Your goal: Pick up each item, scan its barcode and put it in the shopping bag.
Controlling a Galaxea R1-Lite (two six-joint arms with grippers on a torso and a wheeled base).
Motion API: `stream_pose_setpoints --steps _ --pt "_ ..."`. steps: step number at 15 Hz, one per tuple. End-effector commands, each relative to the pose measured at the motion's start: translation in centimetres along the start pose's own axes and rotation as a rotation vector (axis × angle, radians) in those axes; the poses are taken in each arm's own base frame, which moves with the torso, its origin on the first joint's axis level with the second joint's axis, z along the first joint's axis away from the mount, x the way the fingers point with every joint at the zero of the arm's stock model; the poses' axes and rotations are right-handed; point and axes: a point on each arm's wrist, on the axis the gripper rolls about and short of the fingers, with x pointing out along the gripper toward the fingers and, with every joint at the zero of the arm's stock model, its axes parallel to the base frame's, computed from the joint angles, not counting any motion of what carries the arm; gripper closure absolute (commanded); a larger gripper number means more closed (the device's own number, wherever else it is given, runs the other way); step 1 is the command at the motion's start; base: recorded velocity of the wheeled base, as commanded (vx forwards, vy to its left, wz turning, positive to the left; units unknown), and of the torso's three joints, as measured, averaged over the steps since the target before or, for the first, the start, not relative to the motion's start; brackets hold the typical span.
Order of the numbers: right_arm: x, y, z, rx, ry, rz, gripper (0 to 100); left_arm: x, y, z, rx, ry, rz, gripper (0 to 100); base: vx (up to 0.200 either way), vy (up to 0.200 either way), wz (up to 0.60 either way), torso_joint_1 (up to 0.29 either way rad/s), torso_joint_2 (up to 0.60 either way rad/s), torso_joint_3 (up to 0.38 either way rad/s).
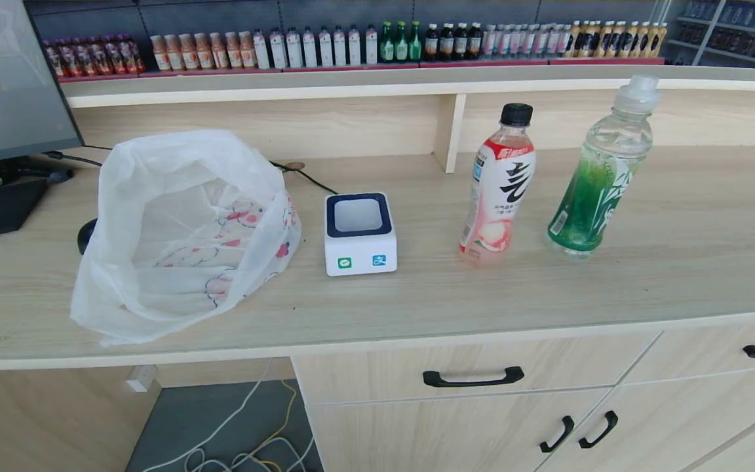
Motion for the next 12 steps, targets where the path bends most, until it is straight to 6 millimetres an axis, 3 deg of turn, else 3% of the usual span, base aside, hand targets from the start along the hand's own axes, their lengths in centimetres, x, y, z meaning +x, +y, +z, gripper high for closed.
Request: stream_pose_setpoints --steps 1,6,12 --pt "2.7 -0.3 3.6 -0.009 0.047 0.028 0 0.0 0.0 0.0 0.000 -0.001 0.000 0 0.000 0.000 0.00 0.000 0.00 0.000" --pt "7.8 0.0 5.3 -0.081 0.074 0.124 0 0.0 0.0 0.0 0.000 -0.001 0.000 0 0.000 0.000 0.00 0.000 0.00 0.000" --pt "10.8 0.8 5.8 -0.125 0.085 0.203 0 0.0 0.0 0.0 0.000 -0.001 0.000 0 0.000 0.000 0.00 0.000 0.00 0.000"
